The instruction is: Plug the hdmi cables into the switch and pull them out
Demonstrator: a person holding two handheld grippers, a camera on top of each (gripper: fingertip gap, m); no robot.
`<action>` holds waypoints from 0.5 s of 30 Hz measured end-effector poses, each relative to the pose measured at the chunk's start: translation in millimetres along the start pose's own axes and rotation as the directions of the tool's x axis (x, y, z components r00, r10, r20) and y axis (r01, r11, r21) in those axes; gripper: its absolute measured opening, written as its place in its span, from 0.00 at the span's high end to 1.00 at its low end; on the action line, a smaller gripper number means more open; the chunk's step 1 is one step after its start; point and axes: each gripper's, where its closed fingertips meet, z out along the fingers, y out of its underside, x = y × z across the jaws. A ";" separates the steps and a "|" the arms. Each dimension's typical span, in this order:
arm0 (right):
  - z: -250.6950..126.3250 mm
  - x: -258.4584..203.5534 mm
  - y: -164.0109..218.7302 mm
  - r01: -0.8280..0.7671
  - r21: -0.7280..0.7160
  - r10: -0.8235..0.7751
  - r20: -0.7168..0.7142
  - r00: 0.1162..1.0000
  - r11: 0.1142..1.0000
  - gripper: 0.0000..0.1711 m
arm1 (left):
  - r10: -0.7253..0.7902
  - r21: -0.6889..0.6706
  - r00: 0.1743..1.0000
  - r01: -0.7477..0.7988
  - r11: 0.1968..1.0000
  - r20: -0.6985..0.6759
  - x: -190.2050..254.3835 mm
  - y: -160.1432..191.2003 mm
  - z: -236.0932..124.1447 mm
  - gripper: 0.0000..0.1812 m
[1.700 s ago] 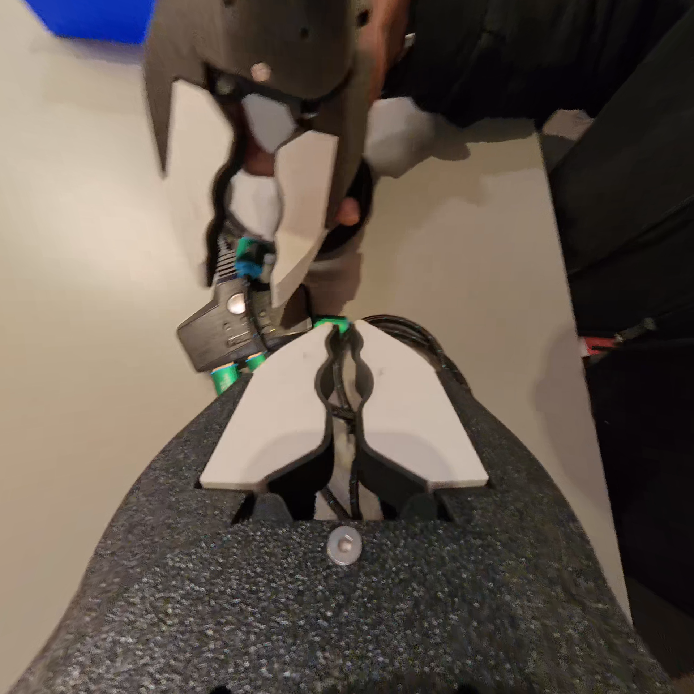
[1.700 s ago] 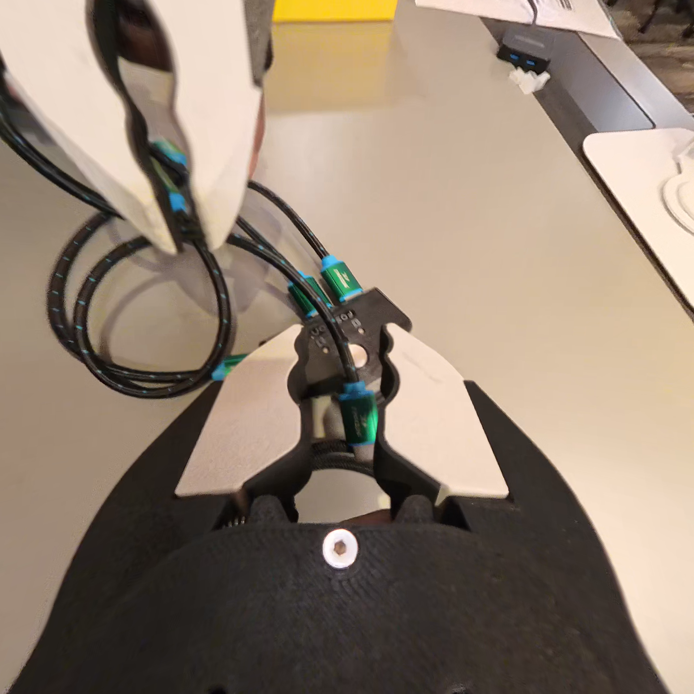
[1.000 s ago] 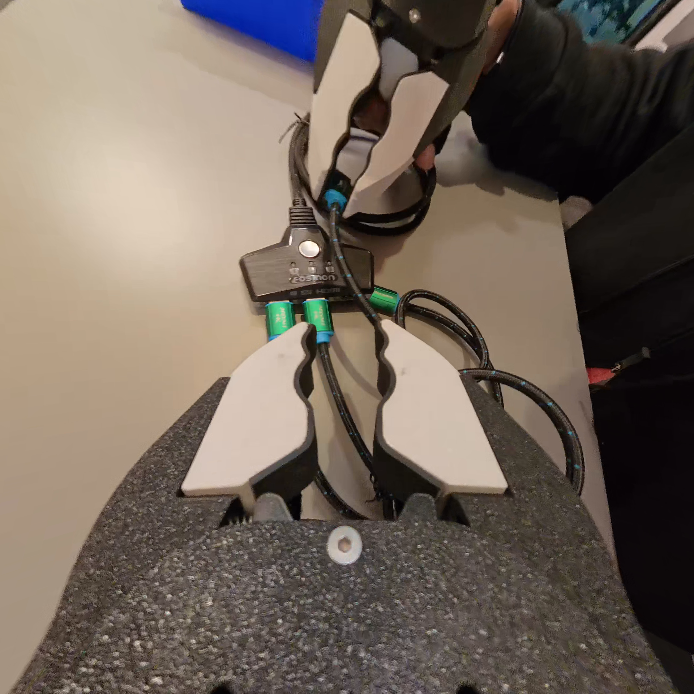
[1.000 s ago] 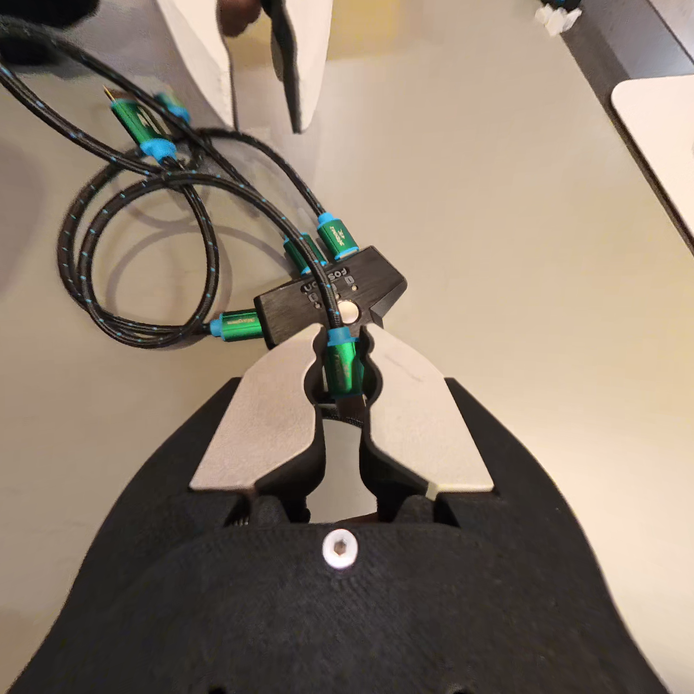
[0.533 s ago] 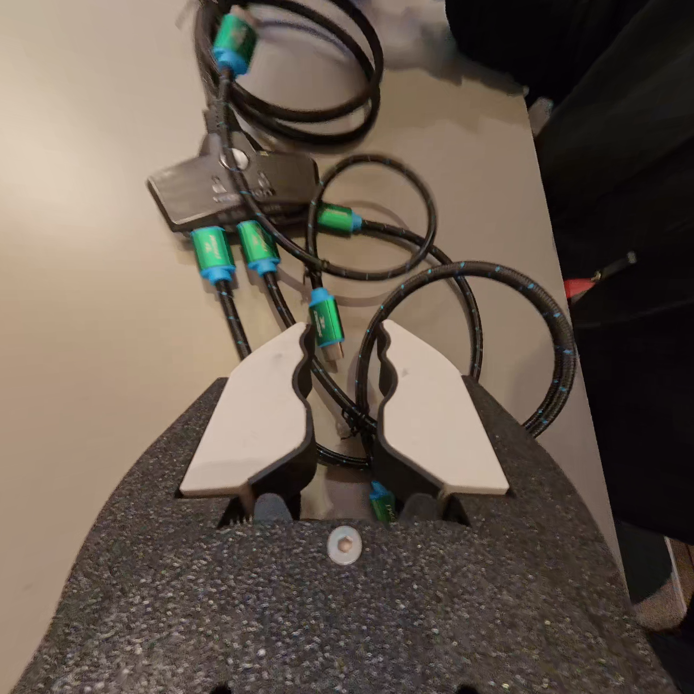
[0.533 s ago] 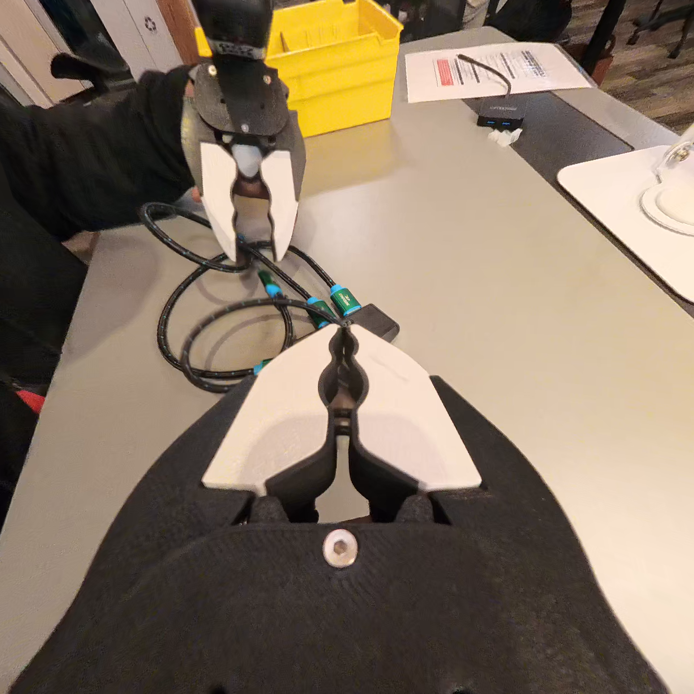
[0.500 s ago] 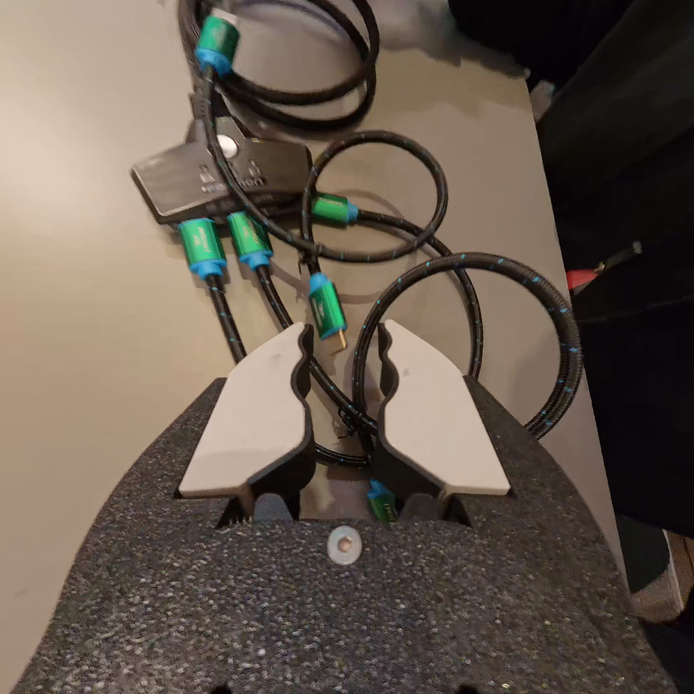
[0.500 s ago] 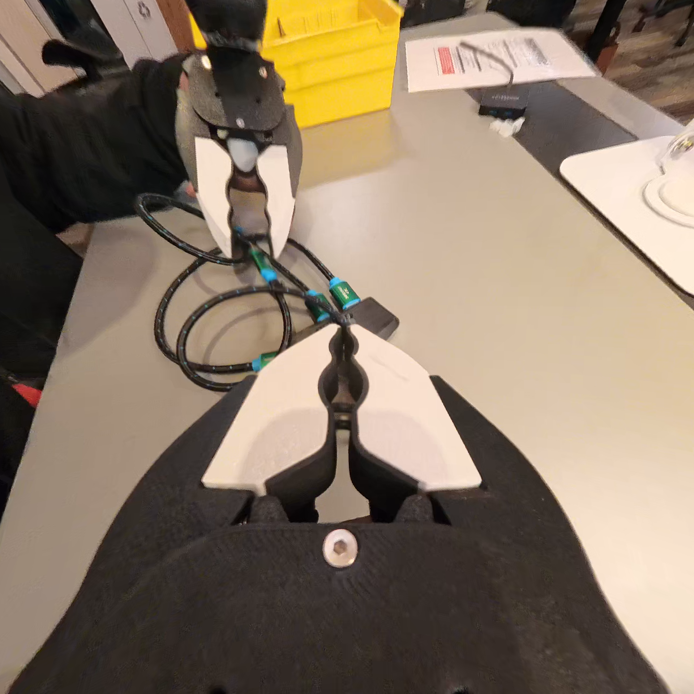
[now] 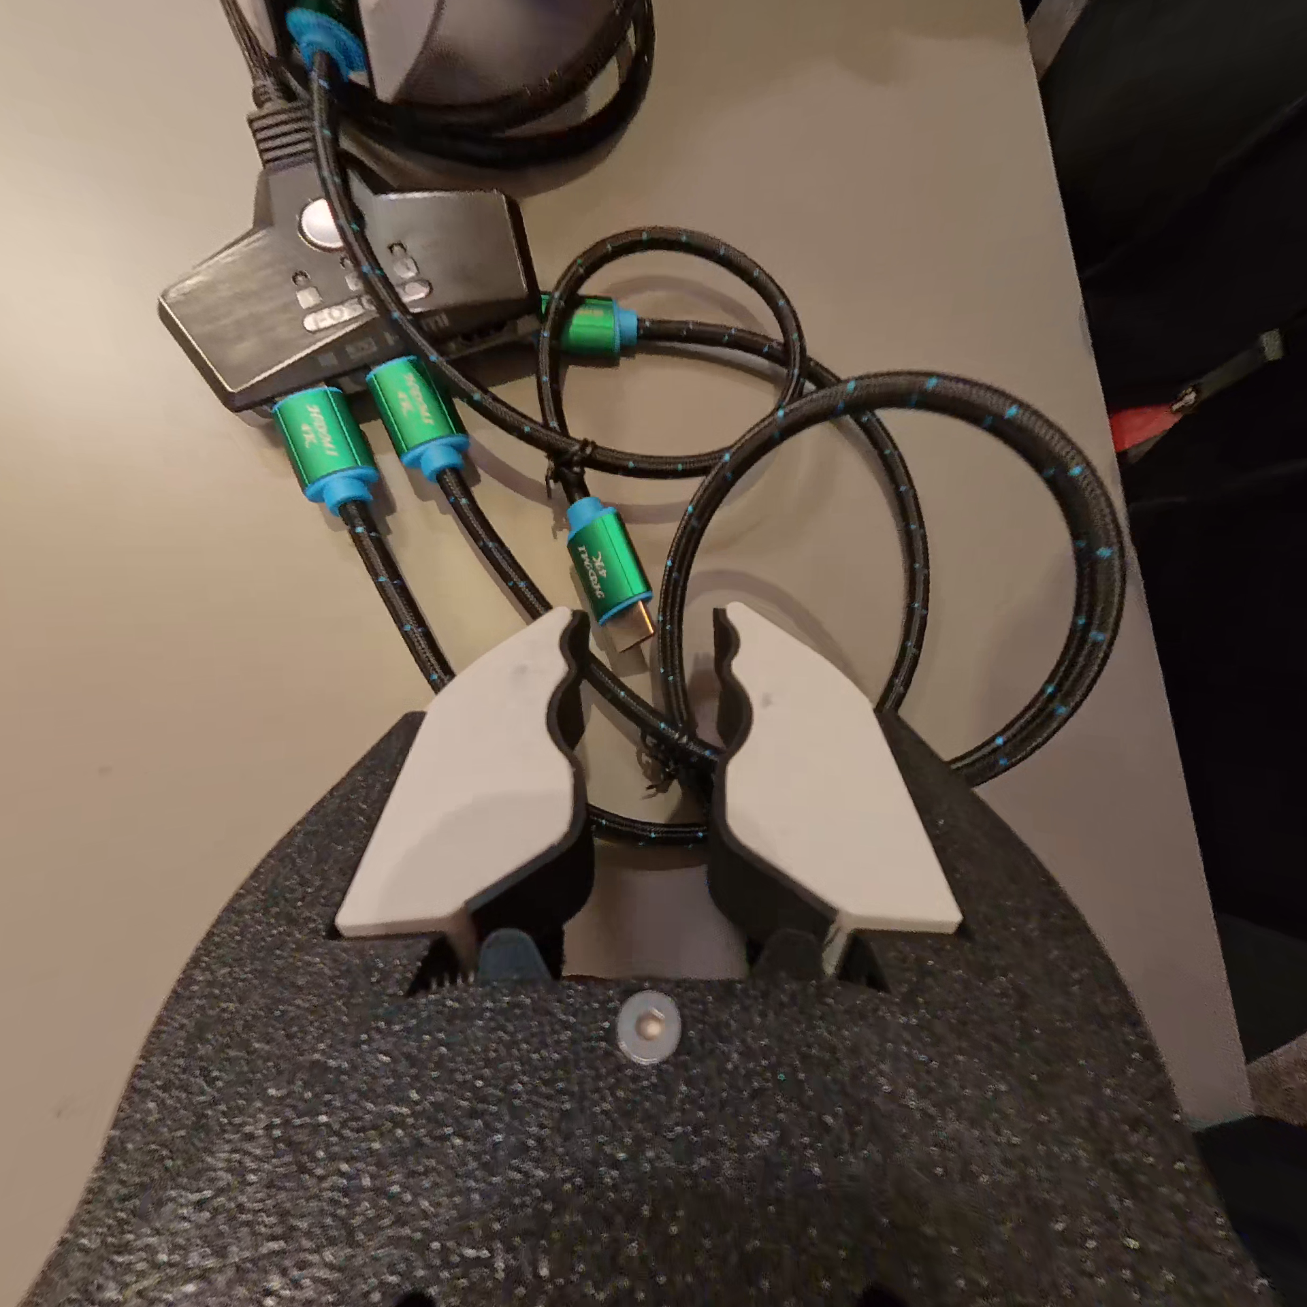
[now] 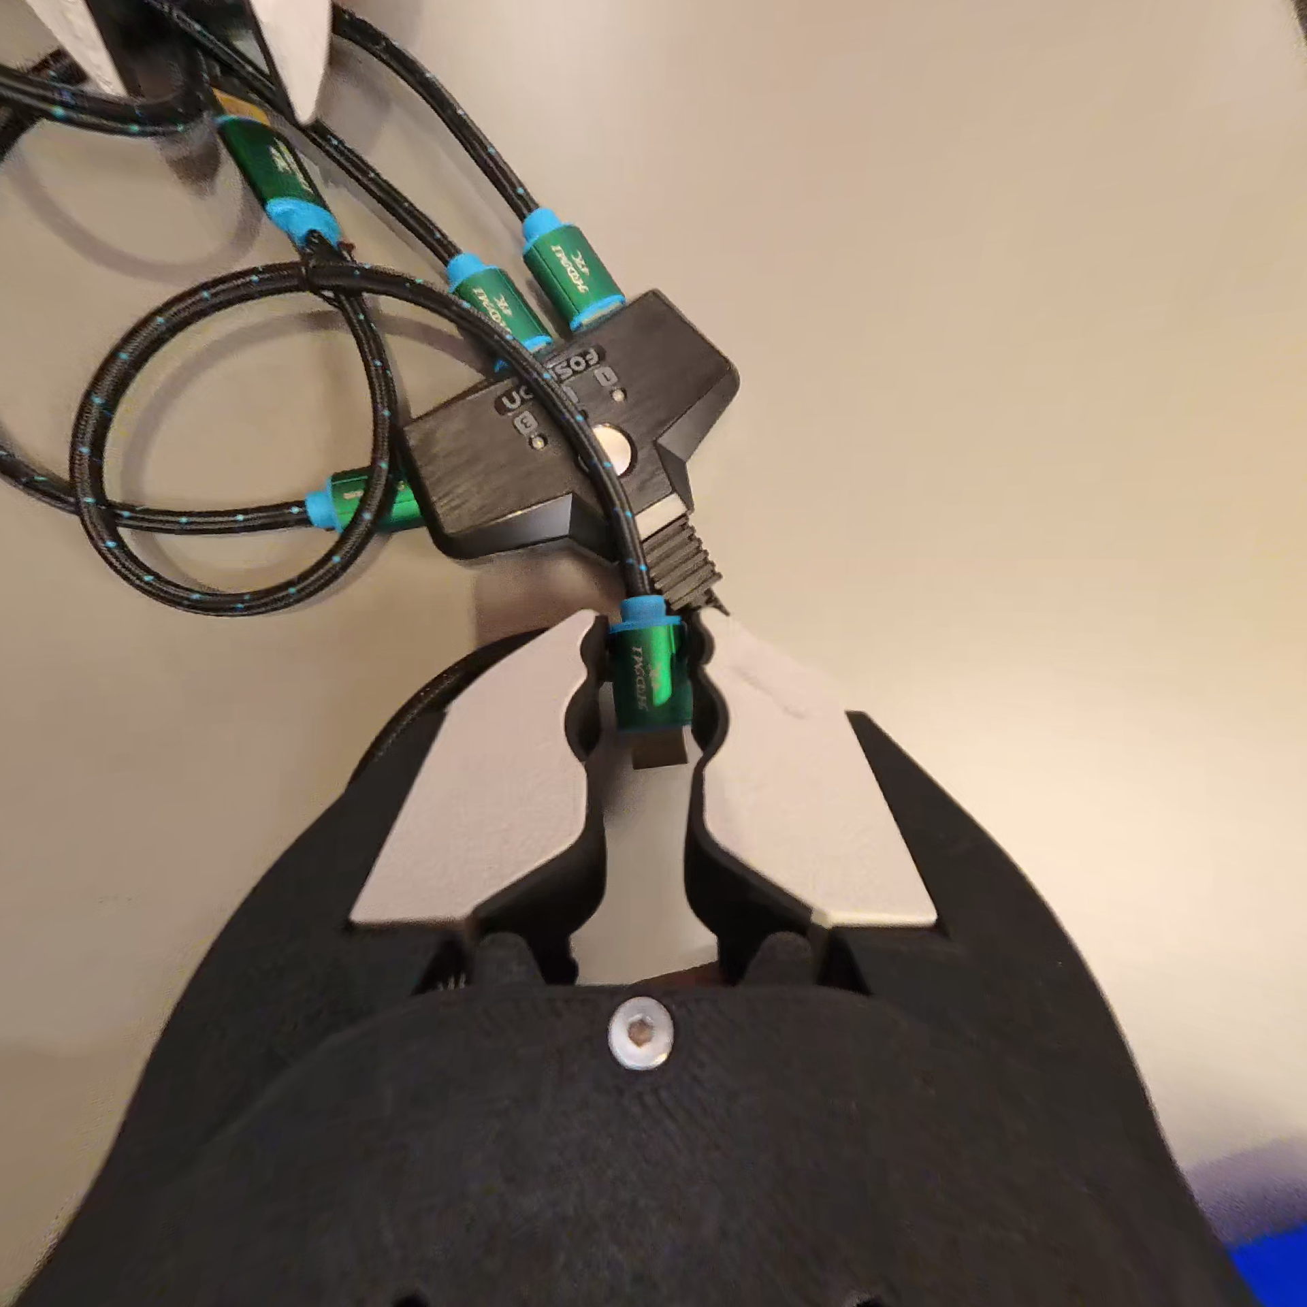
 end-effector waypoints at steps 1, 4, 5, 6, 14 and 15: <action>-1.0 -0.3 -1.2 0.008 0.008 -0.008 0.001 1.000 1.000 0.88 | 0.009 -0.013 1.000 -0.009 1.000 0.000 0.6 2.5 1.3 0.82; -10.7 -3.6 -7.6 0.019 0.053 -0.020 0.025 0.999 0.998 0.88 | 0.038 -0.021 0.999 -0.038 0.999 0.000 1.6 5.5 4.1 0.84; -14.5 -4.7 -9.8 0.019 0.069 -0.021 0.034 0.999 0.997 0.88 | 0.048 -0.018 0.999 -0.048 0.999 0.000 1.8 5.5 4.8 0.85; -18.0 -6.7 -11.6 0.020 0.083 -0.024 0.046 0.999 0.996 0.88 | 0.058 -0.017 0.998 -0.058 0.998 0.001 1.7 5.8 5.3 0.85; -28.5 -51.4 -28.7 0.095 0.158 -0.132 0.242 0.961 0.983 0.88 | 0.116 0.003 0.993 -0.116 0.993 0.016 -3.5 7.2 5.9 0.87; -24.1 -58.3 -30.5 0.109 0.154 -0.147 0.263 0.954 0.982 0.88 | 0.118 0.007 0.993 -0.118 0.993 0.022 -5.3 6.5 5.9 0.87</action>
